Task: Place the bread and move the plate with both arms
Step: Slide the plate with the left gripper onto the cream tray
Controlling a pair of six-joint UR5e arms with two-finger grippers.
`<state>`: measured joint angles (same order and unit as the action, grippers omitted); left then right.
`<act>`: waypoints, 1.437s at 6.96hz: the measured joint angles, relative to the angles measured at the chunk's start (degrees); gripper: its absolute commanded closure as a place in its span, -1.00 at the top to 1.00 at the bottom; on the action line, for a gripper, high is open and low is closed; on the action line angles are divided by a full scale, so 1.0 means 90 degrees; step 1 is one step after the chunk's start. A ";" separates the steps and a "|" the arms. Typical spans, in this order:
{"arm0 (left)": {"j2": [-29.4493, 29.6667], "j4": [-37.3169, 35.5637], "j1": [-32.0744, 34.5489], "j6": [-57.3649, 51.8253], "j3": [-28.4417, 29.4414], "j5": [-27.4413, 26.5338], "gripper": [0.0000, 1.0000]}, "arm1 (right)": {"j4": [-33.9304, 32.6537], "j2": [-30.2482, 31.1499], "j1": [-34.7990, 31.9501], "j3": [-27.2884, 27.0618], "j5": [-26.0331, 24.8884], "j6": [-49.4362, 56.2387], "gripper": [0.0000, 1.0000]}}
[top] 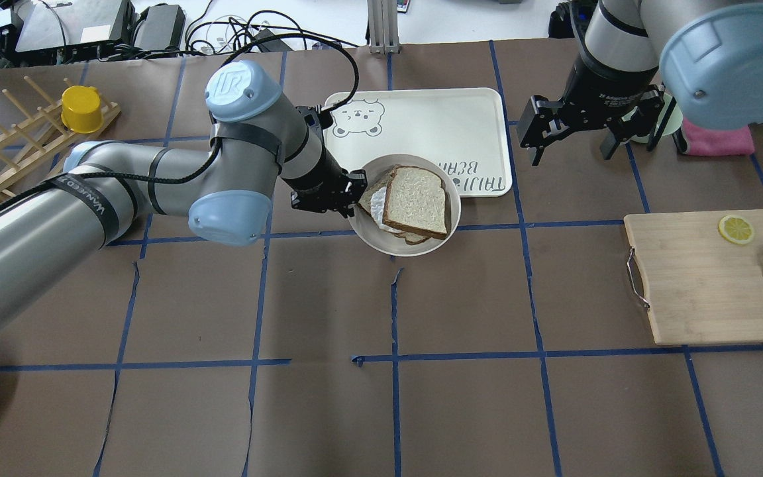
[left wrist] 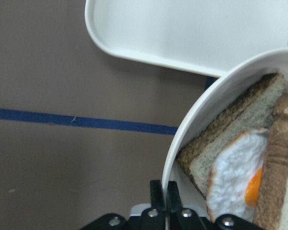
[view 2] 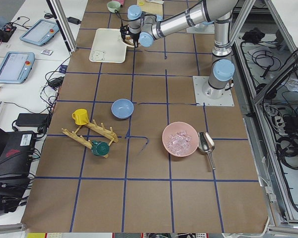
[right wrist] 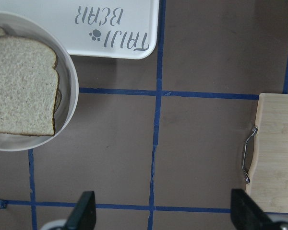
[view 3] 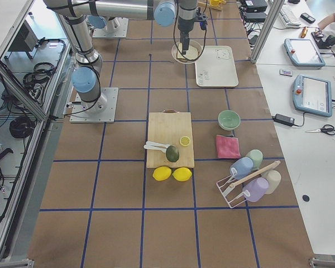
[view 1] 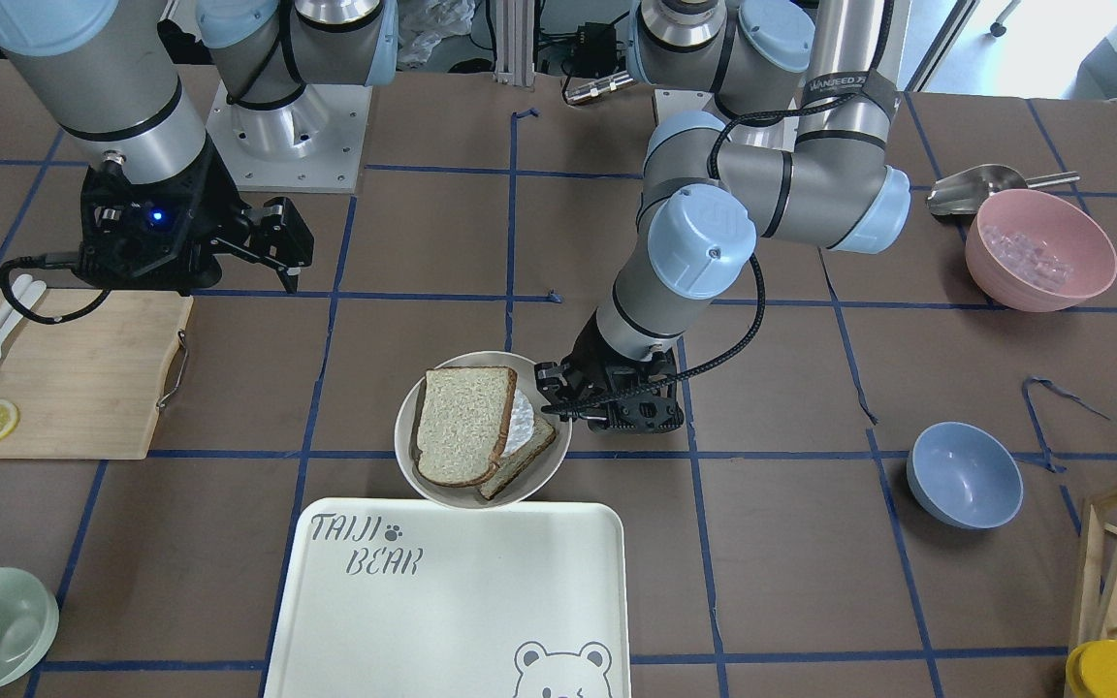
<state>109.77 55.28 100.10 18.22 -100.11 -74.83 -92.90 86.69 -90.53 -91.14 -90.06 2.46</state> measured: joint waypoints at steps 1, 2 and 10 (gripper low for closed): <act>0.0296 0.0244 -0.0030 -0.0076 0.0638 0.0044 -1.00 | 0.0000 -0.0002 0.0000 0.0000 -0.0008 0.0000 1.00; 0.0712 0.0380 -0.0045 -0.0132 0.1252 0.0060 -1.00 | 0.0000 -0.0004 0.0000 0.0000 -0.0011 0.0001 1.00; 0.2405 0.0200 -0.0051 -0.0160 0.2474 0.0060 0.98 | -0.0004 -0.0003 0.0000 0.0000 0.0076 0.0000 1.00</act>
<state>131.41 57.08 99.64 16.78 -77.84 -74.29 -92.94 86.66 -90.53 -91.14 -89.38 2.46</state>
